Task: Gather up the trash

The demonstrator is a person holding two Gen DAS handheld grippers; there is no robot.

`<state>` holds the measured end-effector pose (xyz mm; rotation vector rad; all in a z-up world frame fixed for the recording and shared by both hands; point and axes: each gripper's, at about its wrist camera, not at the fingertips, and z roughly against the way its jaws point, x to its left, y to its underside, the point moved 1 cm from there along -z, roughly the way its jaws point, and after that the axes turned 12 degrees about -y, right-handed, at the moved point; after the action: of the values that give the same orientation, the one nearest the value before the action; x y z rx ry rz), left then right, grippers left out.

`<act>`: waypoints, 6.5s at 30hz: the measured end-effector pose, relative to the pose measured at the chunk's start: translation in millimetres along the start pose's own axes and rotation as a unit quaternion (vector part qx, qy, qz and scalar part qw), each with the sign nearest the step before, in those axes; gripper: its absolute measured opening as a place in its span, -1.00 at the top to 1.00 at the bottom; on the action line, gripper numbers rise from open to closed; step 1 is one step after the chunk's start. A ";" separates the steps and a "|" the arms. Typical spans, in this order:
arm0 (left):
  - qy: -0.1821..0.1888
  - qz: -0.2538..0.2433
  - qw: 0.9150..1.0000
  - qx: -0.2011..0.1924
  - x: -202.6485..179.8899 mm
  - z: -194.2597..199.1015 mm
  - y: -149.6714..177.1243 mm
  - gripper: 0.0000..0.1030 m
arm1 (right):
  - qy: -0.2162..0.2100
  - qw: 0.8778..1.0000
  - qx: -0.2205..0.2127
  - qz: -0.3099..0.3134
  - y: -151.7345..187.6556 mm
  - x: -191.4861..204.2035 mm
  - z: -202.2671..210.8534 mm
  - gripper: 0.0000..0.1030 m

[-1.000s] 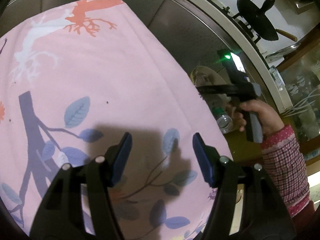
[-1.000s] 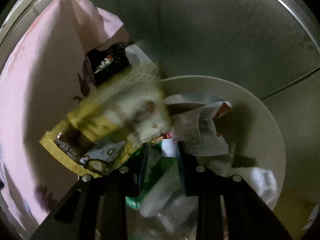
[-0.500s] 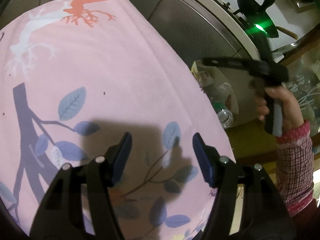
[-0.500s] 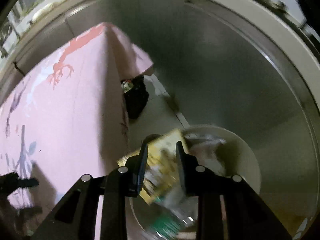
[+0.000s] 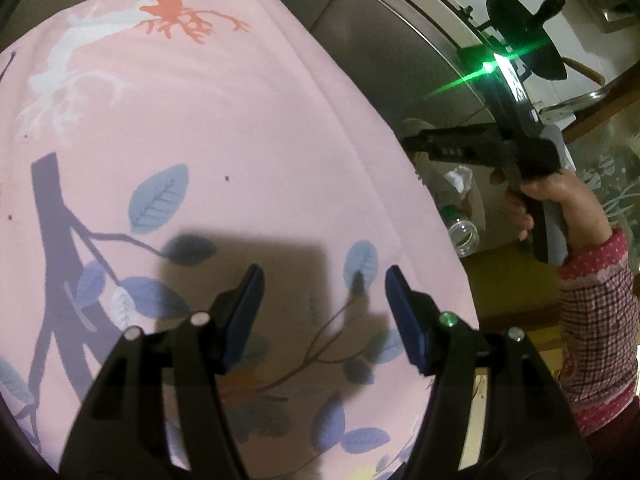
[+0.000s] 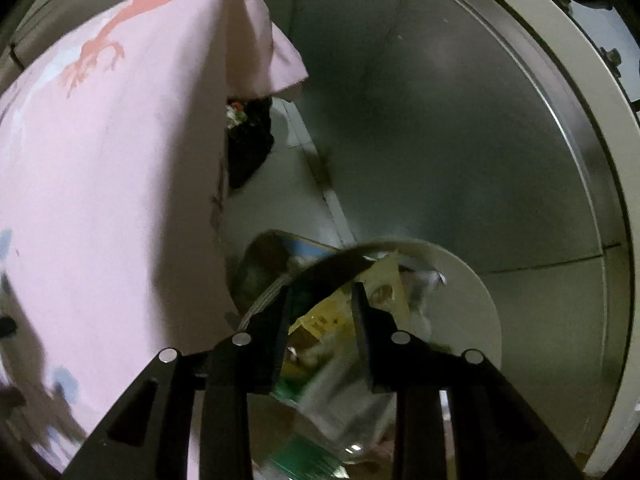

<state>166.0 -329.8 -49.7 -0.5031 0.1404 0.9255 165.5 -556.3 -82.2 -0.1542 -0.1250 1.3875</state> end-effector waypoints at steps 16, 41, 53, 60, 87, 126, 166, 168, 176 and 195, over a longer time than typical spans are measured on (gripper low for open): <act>-0.009 -0.044 0.998 -0.032 -42.0 24.6 3.0 -0.17 | -0.159 0.969 -0.124 -0.145 63.5 -73.1 35.0 0.48; -0.097 -0.151 0.968 -0.178 -97.3 107.9 64.5 -0.38 | -0.245 0.800 -0.411 -0.361 294.6 -2.4 139.6 0.09; -0.144 -0.160 0.945 -0.244 -87.8 146.8 98.9 -0.88 | -0.193 0.810 -0.440 -0.335 309.1 73.5 174.1 -0.03; -0.156 -0.154 0.940 -0.261 -76.5 164.3 109.4 -0.88 | -0.159 0.818 -0.458 -0.310 307.6 103.8 196.8 -0.31; -0.209 -0.140 0.920 -0.302 -56.6 189.9 127.2 -0.88 | -0.117 0.801 -0.475 -0.345 315.0 125.6 210.3 -0.56; -0.247 -0.133 0.904 -0.323 -61.7 199.4 129.9 -0.88 | -0.136 0.800 -0.456 -0.365 322.7 132.4 186.9 -0.61; -0.237 -0.133 0.914 -0.300 -56.8 185.4 131.7 -0.88 | -0.131 0.803 -0.449 -0.370 325.3 135.3 175.2 -0.61; -0.233 -0.137 0.916 -0.296 -57.9 183.1 130.6 -0.88 | -0.129 0.803 -0.447 -0.372 326.8 135.3 173.7 -0.61; -0.213 -0.146 0.927 -0.272 -62.4 173.2 128.3 -0.88 | -0.124 0.802 -0.443 -0.381 329.4 128.3 170.3 -0.61; -0.228 -0.149 0.927 -0.257 -63.0 160.0 123.9 -0.88 | -0.136 0.803 -0.429 -0.392 327.2 123.4 156.4 -0.61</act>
<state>14.5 -238.6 67.1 -0.7520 -0.6043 0.7507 -157.0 -372.1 11.7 -0.5853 -0.9587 0.4197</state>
